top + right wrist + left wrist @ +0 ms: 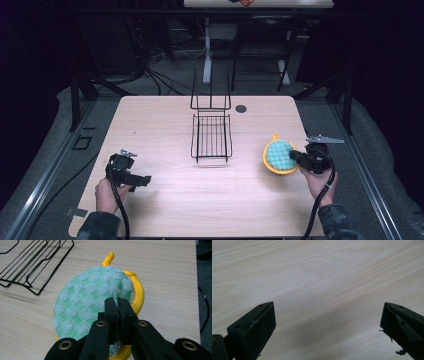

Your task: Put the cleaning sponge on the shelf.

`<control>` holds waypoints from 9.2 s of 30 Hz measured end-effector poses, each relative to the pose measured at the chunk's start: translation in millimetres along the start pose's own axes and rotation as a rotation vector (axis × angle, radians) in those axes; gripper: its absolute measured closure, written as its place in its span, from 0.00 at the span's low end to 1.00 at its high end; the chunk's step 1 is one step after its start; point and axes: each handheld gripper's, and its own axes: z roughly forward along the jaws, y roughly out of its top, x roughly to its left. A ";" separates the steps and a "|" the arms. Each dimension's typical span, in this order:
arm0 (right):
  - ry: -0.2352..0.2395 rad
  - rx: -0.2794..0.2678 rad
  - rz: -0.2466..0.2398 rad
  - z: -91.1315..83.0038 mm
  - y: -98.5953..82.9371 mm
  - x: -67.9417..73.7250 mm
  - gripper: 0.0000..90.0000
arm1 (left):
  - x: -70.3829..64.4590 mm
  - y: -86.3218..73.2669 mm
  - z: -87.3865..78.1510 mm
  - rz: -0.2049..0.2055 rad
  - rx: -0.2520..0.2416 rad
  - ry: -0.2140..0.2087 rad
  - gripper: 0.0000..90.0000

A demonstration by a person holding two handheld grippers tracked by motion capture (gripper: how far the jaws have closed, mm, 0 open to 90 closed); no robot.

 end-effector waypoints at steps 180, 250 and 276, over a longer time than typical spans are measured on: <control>0.193 -0.097 0.038 106.2 70.5 146.5 0.97 | -6.1 0.3 2.4 0.057 0.013 -0.026 0.00; 0.224 0.029 -0.078 73.1 67.6 147.2 0.15 | -7.8 0.8 4.0 0.066 0.025 -0.032 0.00; 0.184 0.059 -0.186 -14.4 43.3 103.1 0.00 | -7.8 0.6 3.8 0.061 0.026 -0.029 0.00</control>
